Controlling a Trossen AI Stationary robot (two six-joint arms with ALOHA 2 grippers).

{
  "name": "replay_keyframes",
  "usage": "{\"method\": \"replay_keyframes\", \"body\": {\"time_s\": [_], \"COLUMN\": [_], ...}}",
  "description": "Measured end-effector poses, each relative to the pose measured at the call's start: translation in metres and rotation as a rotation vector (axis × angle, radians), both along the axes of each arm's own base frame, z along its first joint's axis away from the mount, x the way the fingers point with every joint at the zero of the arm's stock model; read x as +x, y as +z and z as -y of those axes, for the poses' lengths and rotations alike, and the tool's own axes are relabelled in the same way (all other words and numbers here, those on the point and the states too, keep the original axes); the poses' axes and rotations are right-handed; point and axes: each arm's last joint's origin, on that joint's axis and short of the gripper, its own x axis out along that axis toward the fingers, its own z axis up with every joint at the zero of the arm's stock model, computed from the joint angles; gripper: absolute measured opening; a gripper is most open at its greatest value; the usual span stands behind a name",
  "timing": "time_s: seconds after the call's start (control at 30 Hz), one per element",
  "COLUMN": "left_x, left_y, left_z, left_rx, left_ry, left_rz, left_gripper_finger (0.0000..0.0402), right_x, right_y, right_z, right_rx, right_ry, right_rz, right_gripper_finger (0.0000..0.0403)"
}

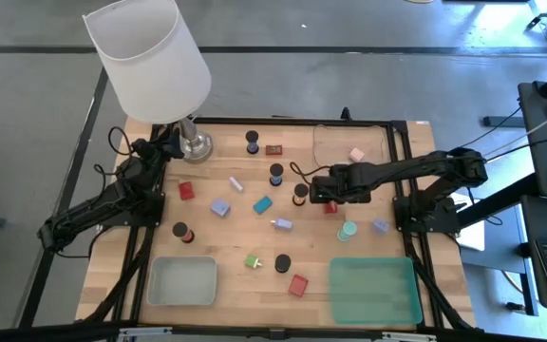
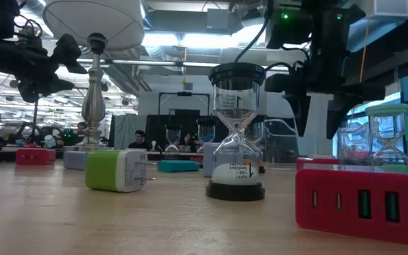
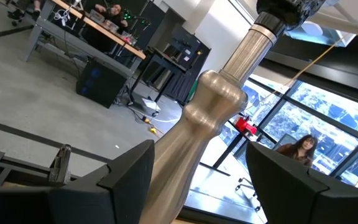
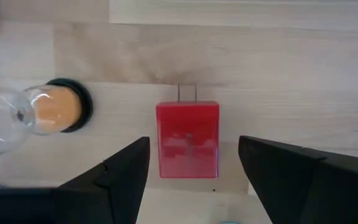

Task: Pick & Place Office items
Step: Put the top right red charger adapter into the transparent bin

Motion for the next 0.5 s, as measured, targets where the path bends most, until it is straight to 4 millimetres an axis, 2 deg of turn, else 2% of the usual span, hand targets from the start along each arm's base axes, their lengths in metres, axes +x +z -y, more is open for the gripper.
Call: {"method": "replay_keyframes", "body": {"time_s": [0.23, 0.4, 0.5], "left_x": [0.0000, 0.0000, 0.0000], "left_y": [0.0000, 0.0000, 0.0000], "left_z": [0.0000, 0.0000, 0.0000], "left_rx": [0.000, 0.000, 0.000], "left_ry": [0.000, 0.000, 0.000], "left_rz": [0.000, 0.000, 0.000], "left_gripper_finger": [0.0251, 0.0251, 0.0251], "right_x": [0.0055, 0.0039, 0.0019], "right_y": [0.0012, 0.0009, 0.0004], "right_z": [0.0025, 0.0024, 0.0015], "right_rx": [-0.080, -0.063, -0.029], "right_ry": [-0.065, -0.091, -0.130], "right_rz": [0.072, 0.061, 0.048], "right_gripper_finger": [0.0249, 0.0253, 0.0269]}}
